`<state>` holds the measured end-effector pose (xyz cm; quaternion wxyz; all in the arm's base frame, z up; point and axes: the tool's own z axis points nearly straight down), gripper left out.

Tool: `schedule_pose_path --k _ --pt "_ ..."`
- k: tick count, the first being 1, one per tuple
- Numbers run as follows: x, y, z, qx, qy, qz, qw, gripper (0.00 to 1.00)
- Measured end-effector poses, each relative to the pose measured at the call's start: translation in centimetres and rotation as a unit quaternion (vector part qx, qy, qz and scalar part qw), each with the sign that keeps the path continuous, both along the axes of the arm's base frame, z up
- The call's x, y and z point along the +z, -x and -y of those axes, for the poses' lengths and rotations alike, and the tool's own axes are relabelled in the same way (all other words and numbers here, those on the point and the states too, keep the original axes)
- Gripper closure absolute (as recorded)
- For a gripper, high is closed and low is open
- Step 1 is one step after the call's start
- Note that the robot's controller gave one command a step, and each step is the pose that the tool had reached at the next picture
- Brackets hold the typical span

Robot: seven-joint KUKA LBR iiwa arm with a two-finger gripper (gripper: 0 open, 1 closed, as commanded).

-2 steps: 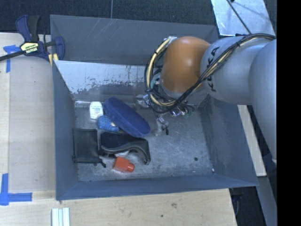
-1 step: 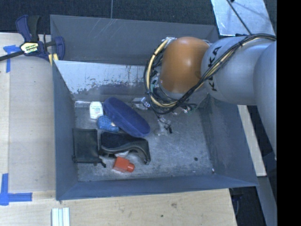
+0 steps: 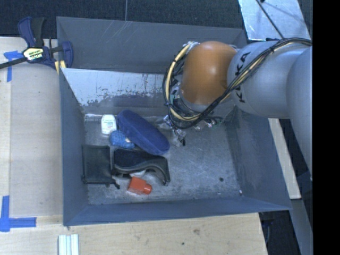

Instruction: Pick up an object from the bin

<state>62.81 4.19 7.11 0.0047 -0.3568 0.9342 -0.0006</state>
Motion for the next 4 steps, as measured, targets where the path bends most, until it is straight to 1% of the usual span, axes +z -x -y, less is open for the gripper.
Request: schedule_pose_path --k 1,2,3,4 --pt "19.8 2.1 1.9 0.111 0.002 0.0022 0.9938 1.0" --pt "8.7 4.0 1.1 0.202 0.0 -0.0062 0.9795 1.0" --pt "29.4 5.0 4.2 0.362 0.004 0.0014 0.9323 1.0" --pt "21.9 3.9 4.7 0.486 0.001 -0.0045 0.8741 1.0"
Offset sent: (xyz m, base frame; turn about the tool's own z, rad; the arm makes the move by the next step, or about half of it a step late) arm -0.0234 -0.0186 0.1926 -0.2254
